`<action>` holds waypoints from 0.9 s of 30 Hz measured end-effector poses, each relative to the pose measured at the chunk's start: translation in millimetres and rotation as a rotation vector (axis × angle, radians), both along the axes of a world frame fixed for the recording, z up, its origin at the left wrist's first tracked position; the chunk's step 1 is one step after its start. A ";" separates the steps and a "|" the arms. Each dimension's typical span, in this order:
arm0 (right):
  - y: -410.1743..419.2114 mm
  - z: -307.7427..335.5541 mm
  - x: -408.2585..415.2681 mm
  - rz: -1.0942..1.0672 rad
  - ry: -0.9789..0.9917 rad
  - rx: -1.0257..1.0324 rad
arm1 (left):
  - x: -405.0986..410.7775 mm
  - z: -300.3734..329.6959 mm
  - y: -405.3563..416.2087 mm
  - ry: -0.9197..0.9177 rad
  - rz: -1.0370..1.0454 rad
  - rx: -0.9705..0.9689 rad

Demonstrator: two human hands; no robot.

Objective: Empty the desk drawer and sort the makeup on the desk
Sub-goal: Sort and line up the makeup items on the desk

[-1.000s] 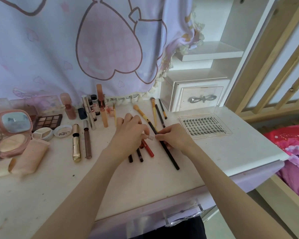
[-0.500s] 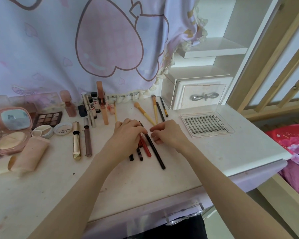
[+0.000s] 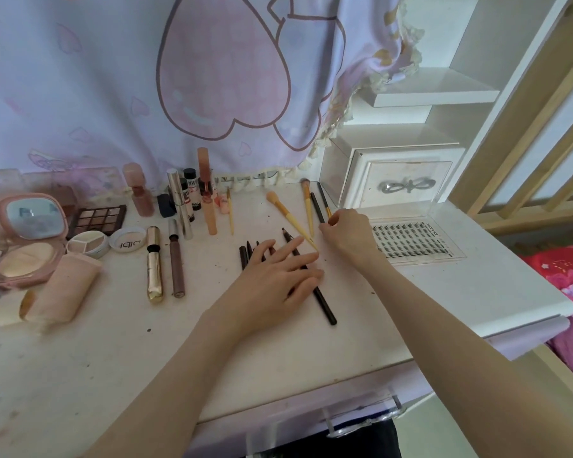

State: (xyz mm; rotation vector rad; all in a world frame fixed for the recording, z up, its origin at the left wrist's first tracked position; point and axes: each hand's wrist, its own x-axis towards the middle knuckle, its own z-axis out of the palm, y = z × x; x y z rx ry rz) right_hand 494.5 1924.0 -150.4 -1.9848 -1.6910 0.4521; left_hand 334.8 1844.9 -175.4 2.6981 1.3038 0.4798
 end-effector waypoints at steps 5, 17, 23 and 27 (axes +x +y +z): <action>6.9 0.7 -4.7 -0.015 -0.090 -0.087 | -10.6 -1.4 -3.2 -0.003 0.034 -0.076; -19.0 6.4 -0.3 -0.071 0.304 0.003 | -23.8 -1.2 -7.8 -0.005 0.069 -0.079; -59.9 14.8 -5.2 0.131 0.908 -0.144 | -19.3 5.6 -9.9 -0.191 0.136 0.088; -76.8 17.2 -13.0 0.266 1.006 -0.234 | -21.5 10.1 -5.5 -0.519 0.358 0.165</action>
